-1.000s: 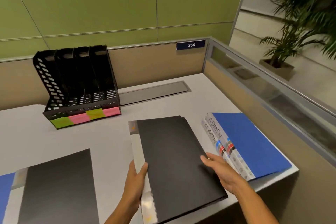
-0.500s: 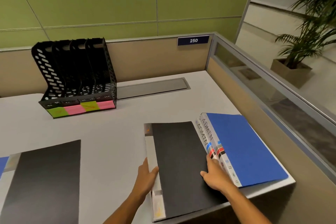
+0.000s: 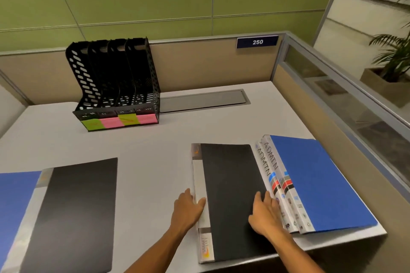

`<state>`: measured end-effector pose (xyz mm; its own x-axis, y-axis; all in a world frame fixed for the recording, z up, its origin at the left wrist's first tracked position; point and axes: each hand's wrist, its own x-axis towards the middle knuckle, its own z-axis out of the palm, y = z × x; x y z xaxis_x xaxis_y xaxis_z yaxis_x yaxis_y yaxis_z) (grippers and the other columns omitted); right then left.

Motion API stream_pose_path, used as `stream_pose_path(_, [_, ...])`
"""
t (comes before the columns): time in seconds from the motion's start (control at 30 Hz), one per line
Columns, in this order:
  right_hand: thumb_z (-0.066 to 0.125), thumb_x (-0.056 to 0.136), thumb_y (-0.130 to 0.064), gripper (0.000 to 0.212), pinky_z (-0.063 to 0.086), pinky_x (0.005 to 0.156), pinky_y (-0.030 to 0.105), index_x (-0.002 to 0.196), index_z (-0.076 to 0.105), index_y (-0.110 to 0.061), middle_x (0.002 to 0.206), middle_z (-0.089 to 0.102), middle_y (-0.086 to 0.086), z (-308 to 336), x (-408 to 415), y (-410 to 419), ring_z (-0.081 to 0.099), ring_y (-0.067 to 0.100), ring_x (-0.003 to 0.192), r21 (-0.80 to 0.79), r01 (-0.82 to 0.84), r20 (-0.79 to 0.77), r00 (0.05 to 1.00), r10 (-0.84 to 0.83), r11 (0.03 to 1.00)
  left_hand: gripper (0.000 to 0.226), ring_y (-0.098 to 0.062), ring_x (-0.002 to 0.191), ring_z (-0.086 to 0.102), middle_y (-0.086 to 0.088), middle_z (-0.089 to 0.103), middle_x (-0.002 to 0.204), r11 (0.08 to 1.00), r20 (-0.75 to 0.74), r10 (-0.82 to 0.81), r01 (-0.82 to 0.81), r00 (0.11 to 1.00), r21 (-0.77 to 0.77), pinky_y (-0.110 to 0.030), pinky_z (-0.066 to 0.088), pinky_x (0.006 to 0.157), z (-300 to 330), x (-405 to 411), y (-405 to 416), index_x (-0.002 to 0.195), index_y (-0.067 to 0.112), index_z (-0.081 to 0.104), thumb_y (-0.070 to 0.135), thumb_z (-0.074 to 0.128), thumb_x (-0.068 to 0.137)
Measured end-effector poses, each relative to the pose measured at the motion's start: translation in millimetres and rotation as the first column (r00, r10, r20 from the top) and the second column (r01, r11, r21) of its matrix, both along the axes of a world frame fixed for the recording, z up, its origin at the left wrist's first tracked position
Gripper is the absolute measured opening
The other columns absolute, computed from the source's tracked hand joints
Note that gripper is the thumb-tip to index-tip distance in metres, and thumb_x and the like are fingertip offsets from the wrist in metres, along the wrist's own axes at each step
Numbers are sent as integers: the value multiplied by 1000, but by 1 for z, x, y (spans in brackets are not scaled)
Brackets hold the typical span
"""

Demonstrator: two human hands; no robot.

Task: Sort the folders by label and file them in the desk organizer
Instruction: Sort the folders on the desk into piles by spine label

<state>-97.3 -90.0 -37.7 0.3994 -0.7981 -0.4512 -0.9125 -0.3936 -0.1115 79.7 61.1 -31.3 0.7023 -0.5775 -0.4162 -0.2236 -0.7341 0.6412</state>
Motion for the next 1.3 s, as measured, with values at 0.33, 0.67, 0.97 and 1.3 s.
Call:
stream_pose_path(0.33, [58,97,-14,66,19,121,42,155,29,-19,165,14,1,32,79,65,4,20,153,-95,-134,684,711,162,986,51,-11,116,58,0,60,137,975,30,125,-117,992,-190,-30,50,100,28,68,99,146,20,45,31,61,99])
stream_pose_path(0.67, [55,100,-38,72,40,112,35,156,11,-39,164,20,-9,20,179,176,43,16,140,345,-522,654,730,199,780,74,-42,137,44,-24,47,148,830,391,515,-558,763,-3,-52,39,113,39,188,286,147,-3,37,28,73,90])
stream_pose_path(0.97, [58,98,-36,67,38,111,39,155,22,-31,161,31,-4,15,239,251,38,23,143,673,-409,505,863,22,616,61,-38,111,58,-21,60,124,799,163,539,-563,827,213,-48,50,95,8,230,358,118,0,56,45,78,83])
stream_pose_path(1.3, [65,93,-27,39,50,74,18,125,44,-24,117,59,5,8,247,260,59,12,97,728,-314,447,892,-74,610,77,-36,128,51,-17,47,144,891,122,424,-438,897,123,-45,44,105,10,226,341,146,9,41,43,76,86])
